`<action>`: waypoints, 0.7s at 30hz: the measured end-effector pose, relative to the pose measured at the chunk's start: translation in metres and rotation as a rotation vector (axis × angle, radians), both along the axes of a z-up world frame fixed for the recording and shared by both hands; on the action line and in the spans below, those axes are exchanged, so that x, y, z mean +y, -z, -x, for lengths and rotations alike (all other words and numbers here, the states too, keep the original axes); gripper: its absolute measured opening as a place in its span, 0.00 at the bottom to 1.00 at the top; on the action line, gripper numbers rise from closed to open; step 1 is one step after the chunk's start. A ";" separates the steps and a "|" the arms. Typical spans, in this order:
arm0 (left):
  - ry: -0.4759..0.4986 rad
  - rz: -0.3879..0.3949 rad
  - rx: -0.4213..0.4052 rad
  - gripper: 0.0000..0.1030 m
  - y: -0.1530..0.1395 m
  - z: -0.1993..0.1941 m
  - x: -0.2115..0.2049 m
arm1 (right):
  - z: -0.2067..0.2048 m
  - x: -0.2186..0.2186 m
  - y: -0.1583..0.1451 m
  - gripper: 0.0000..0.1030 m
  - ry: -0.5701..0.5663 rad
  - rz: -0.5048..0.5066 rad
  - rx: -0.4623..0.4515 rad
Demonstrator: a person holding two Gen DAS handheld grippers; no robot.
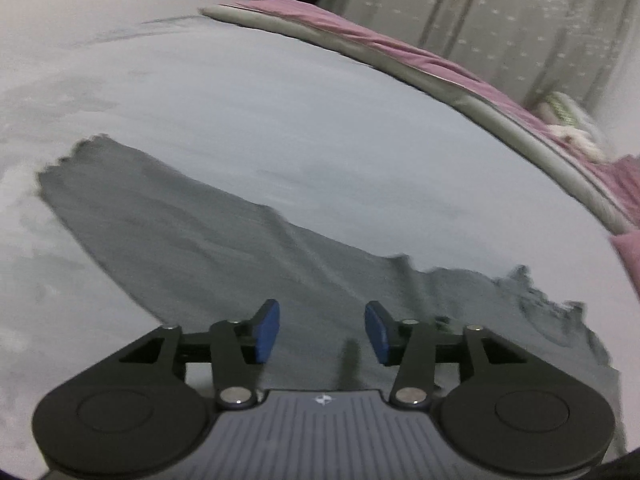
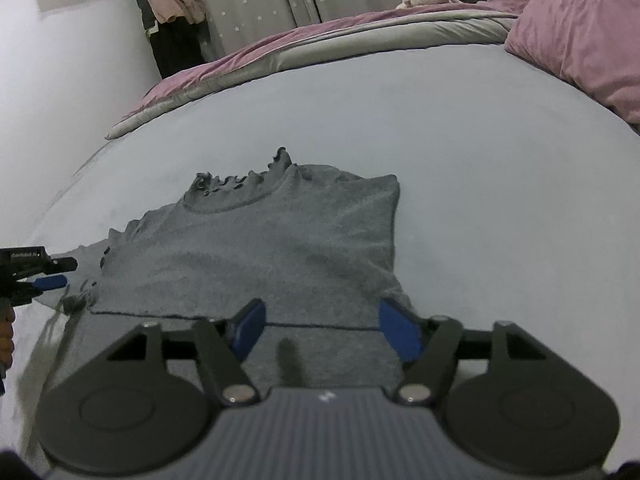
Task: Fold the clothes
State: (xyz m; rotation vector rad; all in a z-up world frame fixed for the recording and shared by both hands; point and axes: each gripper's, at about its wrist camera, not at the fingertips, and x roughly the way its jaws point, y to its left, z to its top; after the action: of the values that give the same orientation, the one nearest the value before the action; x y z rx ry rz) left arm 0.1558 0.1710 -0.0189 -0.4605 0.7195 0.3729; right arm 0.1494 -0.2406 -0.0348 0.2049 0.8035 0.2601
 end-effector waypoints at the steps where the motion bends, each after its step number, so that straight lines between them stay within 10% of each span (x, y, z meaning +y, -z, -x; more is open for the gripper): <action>1: -0.022 -0.014 0.010 0.53 0.000 0.000 0.003 | 0.000 0.001 -0.001 0.71 -0.002 0.001 -0.004; 21: -0.382 -0.179 0.081 0.64 0.023 0.003 0.076 | 0.001 0.013 -0.015 0.80 -0.019 -0.019 -0.036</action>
State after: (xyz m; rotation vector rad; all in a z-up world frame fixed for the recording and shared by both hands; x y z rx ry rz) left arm 0.1530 0.2471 -0.0416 -0.4135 0.6686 0.8120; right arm 0.1485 -0.2278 -0.0201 0.2102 0.7678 0.2890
